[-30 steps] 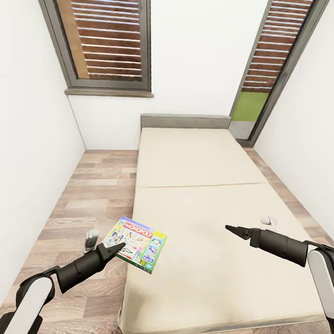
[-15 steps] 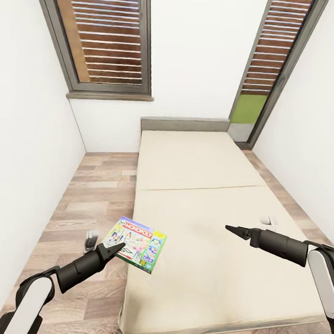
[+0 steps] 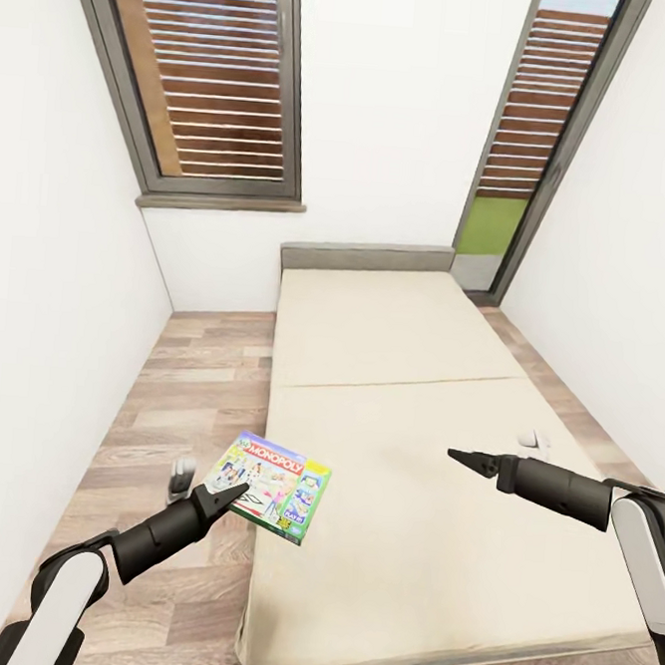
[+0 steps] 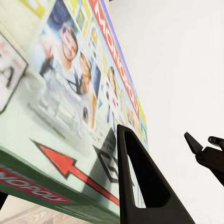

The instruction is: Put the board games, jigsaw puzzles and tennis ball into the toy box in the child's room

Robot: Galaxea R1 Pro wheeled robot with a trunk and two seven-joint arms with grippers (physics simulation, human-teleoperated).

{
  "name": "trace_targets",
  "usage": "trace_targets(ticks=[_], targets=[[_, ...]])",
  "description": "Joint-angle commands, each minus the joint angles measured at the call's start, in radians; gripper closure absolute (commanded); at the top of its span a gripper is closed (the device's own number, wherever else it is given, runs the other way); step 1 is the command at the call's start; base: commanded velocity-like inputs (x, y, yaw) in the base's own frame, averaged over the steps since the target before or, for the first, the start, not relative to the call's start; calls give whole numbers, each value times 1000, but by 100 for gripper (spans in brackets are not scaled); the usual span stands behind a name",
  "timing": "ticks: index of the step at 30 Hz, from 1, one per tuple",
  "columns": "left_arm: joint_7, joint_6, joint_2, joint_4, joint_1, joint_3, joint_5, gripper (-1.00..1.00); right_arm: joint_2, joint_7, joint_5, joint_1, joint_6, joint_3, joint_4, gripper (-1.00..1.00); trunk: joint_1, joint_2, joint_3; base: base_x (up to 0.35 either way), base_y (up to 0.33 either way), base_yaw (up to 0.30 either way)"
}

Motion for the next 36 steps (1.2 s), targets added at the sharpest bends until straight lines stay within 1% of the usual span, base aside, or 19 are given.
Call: trace_targets(ticks=[1,36], targets=[[-4,5,0,0,-1,1,-3,100,0,7,5,-1,4,-1,0,-100,-4,7,4,0,0,0],[-5,4,1,-1,5,4,-3,100,0,8,5,-1,4,1,0,-100,-138,252,170,0,0,0]])
